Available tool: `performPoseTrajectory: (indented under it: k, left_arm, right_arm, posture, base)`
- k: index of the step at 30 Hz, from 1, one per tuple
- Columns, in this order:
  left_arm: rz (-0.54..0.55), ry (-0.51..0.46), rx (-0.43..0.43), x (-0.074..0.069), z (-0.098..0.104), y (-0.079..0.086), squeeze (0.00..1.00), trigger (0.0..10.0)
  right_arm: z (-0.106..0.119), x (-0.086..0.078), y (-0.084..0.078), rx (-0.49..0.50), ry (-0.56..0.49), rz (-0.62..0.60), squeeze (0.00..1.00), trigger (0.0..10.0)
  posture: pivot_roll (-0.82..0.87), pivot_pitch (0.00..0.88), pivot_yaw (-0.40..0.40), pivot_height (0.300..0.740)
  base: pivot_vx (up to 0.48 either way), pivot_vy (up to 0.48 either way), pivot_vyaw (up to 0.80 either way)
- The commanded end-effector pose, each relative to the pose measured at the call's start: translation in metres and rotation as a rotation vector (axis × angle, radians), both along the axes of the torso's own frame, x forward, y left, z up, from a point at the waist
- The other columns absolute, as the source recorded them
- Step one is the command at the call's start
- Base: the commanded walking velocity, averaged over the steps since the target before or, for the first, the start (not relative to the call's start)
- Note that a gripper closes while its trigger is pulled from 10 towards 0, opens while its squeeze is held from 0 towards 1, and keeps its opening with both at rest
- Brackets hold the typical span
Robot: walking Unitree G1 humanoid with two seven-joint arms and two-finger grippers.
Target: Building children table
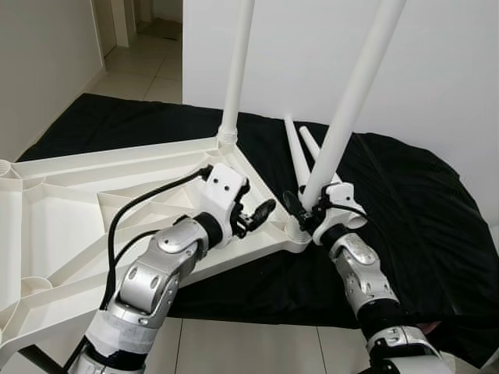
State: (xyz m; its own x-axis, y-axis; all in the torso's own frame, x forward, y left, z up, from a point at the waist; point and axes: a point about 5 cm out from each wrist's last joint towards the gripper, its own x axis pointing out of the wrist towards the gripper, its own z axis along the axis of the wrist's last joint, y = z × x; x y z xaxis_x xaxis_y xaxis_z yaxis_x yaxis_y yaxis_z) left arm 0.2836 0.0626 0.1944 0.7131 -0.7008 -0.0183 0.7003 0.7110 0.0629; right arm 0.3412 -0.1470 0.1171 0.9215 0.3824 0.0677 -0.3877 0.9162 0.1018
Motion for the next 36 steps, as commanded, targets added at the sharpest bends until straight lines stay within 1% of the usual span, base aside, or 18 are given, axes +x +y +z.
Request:
performPoseTrajectory:
  k: [1, 11, 12, 13, 15, 17, 18, 19, 20, 21, 24, 27, 28, 31, 35, 36]
  left_arm:
    - [0.021, -0.019, 0.005, 0.001, 0.005, -0.002, 0.00, 10.0]
    - [0.020, -0.024, 0.006, 0.001, 0.006, -0.002, 0.00, 10.0]
    - [0.020, -0.025, 0.005, 0.001, 0.007, -0.002, 0.00, 10.0]
    - [0.020, -0.025, 0.005, 0.001, 0.007, -0.002, 0.00, 10.0]
    - [0.020, -0.027, 0.006, 0.001, 0.007, -0.002, 0.00, 10.0]
    - [0.023, -0.030, 0.005, 0.001, 0.008, -0.001, 0.00, 10.0]
    - [0.023, -0.030, 0.005, 0.001, 0.008, -0.001, 0.00, 10.0]
    - [0.024, -0.030, 0.003, 0.001, 0.008, -0.001, 0.00, 10.0]
    - [0.026, -0.032, 0.003, 0.001, 0.008, -0.001, 0.00, 10.0]
    - [0.026, -0.032, 0.003, 0.001, 0.008, -0.001, 0.00, 10.0]
    - [0.027, -0.034, 0.001, 0.001, 0.009, -0.001, 0.00, 10.0]
    - [0.027, -0.035, 0.001, 0.001, 0.009, -0.001, 0.00, 10.0]
    - [0.026, -0.035, 0.002, 0.001, 0.009, -0.001, 0.00, 10.0]
    - [0.025, -0.036, 0.002, 0.001, 0.010, -0.001, 0.00, 10.0]
    - [0.021, -0.038, 0.006, 0.001, 0.010, -0.002, 0.00, 10.0]
    - [0.021, -0.038, 0.006, 0.002, 0.010, -0.002, 0.00, 10.0]
  right_arm:
    - [-0.045, -0.013, -0.010, 0.029, 0.243, -0.057, 0.00, 10.0]
    - [-0.048, -0.012, -0.012, 0.039, 0.276, -0.082, 0.00, 10.0]
    - [-0.047, -0.013, -0.011, 0.026, 0.253, -0.080, 0.00, 10.0]
    - [-0.047, -0.013, -0.011, 0.026, 0.253, -0.080, 0.00, 10.0]
    - [-0.046, -0.016, -0.009, -0.019, 0.188, -0.061, 0.00, 10.0]
    - [-0.045, -0.023, -0.006, -0.045, 0.120, -0.042, 0.00, 10.0]
    - [-0.045, -0.023, -0.006, -0.045, 0.120, -0.042, 0.00, 10.0]
    - [-0.046, -0.027, -0.005, -0.047, 0.093, -0.037, 0.00, 10.0]
    - [-0.045, -0.030, -0.004, -0.040, 0.067, -0.034, 0.00, 10.0]
    - [-0.045, -0.030, -0.004, -0.040, 0.067, -0.034, 0.00, 10.0]
    - [-0.045, -0.038, -0.004, 0.002, 0.022, -0.030, 0.00, 10.0]
    - [-0.046, -0.040, -0.005, 0.012, 0.018, -0.035, 0.00, 10.0]
    - [-0.048, -0.042, -0.007, 0.037, 0.012, -0.053, 0.00, 10.0]
    - [-0.050, -0.044, -0.008, 0.054, 0.011, -0.069, 0.00, 10.0]
    - [-0.058, -0.050, -0.009, 0.086, 0.012, -0.111, 0.00, 10.0]
    - [-0.061, -0.052, -0.008, 0.089, 0.026, -0.122, 0.00, 10.0]
  posture:
    - [0.06, 0.000, -0.111, 0.740]
    - [0.06, 0.000, -0.111, 0.740]
    - [0.06, 0.000, -0.110, 0.740]
    - [0.06, 0.000, -0.110, 0.740]
    - [0.06, 0.000, -0.114, 0.740]
    - [0.06, 0.000, -0.117, 0.740]
    - [0.06, 0.000, -0.117, 0.740]
    - [0.06, 0.000, -0.117, 0.740]
    - [0.06, 0.000, -0.117, 0.740]
    - [0.06, 0.000, -0.117, 0.740]
    - [0.06, 0.000, -0.117, 0.740]
    - [0.06, 0.000, -0.117, 0.740]
    - [0.06, 0.000, -0.113, 0.740]
    - [0.06, 0.000, -0.111, 0.740]
    - [0.05, 0.000, -0.110, 0.740]
    - [0.06, 0.000, -0.109, 0.740]
  base:
    - [0.000, 0.000, 0.00]
    - [0.000, 0.000, 0.00]
    - [0.000, 0.000, 0.00]
    - [0.000, 0.000, 0.00]
    - [0.000, 0.000, 0.00]
    - [0.000, 0.000, 0.00]
    - [0.000, 0.000, 0.00]
    - [0.000, 0.000, 0.00]
    - [0.000, 0.000, 0.00]
    - [0.000, 0.000, 0.00]
    - [0.000, 0.000, 0.00]
    - [0.000, 0.000, 0.00]
    - [0.000, 0.000, 0.00]
    - [0.000, 0.000, 0.00]
    - [0.000, 0.000, 0.00]
    - [0.000, 0.000, 0.00]
